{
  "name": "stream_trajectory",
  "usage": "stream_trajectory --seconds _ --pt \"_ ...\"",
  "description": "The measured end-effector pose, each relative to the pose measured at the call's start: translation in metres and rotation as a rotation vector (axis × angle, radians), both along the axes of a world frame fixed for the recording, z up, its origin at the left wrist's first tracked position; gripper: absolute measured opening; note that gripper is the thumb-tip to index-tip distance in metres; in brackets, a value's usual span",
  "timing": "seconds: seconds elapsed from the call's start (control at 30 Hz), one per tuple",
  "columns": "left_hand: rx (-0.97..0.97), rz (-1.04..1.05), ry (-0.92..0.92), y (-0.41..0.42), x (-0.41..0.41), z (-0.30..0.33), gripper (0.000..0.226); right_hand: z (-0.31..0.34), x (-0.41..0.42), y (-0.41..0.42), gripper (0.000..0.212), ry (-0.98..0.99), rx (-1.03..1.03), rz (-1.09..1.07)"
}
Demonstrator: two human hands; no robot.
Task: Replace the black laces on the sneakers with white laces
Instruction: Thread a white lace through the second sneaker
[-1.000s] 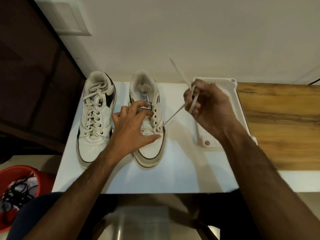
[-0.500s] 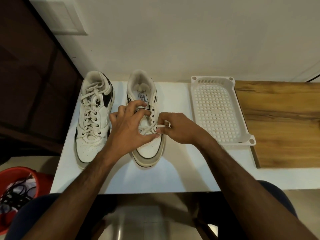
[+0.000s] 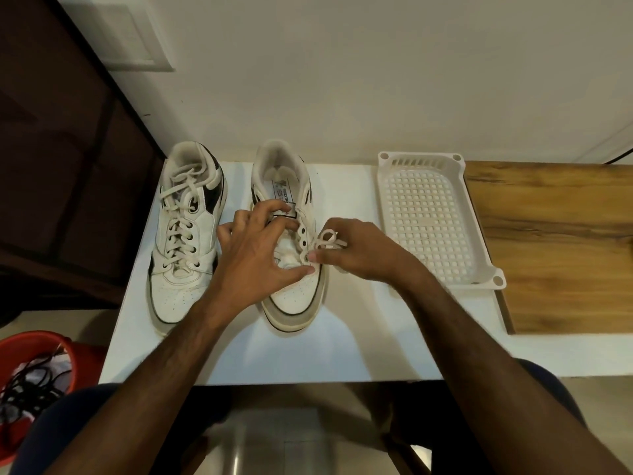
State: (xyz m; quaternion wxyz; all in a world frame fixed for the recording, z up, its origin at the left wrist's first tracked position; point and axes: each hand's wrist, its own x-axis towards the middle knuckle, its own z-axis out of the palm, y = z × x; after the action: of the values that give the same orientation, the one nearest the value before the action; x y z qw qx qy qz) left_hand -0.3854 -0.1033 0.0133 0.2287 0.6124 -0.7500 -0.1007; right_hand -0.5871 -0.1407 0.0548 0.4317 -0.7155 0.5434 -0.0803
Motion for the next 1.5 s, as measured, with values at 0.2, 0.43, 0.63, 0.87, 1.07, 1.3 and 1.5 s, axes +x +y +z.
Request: stream_trajectory --seconds 0.2,0.43,0.63,0.87,1.07,1.3,1.5 --pt "0.003 -0.002 0.009 0.000 0.000 0.000 0.072 -0.001 -0.001 -0.002 0.015 0.024 -0.046 0.130" --pt "0.007 -0.002 -0.002 -0.001 0.000 0.002 0.071 0.026 -0.018 -0.009 0.024 -0.912 0.243 -0.074" --pt "0.014 -0.011 0.000 0.000 0.000 0.002 0.063 0.018 -0.012 -0.007 0.023 -0.727 0.283 -0.252" --pt "0.006 -0.019 0.016 0.000 0.000 0.000 0.054 -0.003 -0.005 -0.006 0.033 -0.170 0.052 -0.085" --pt "-0.014 -0.019 -0.003 0.000 -0.001 -0.001 0.056 -0.012 0.001 -0.004 0.053 -0.156 0.114 0.034" --pt "-0.004 -0.023 0.029 0.000 -0.001 0.000 0.051 -0.020 0.005 -0.002 0.016 -0.247 0.002 -0.078" --pt "0.027 -0.028 0.031 0.001 -0.002 0.002 0.043 0.007 -0.009 -0.006 0.005 -0.530 0.098 -0.165"
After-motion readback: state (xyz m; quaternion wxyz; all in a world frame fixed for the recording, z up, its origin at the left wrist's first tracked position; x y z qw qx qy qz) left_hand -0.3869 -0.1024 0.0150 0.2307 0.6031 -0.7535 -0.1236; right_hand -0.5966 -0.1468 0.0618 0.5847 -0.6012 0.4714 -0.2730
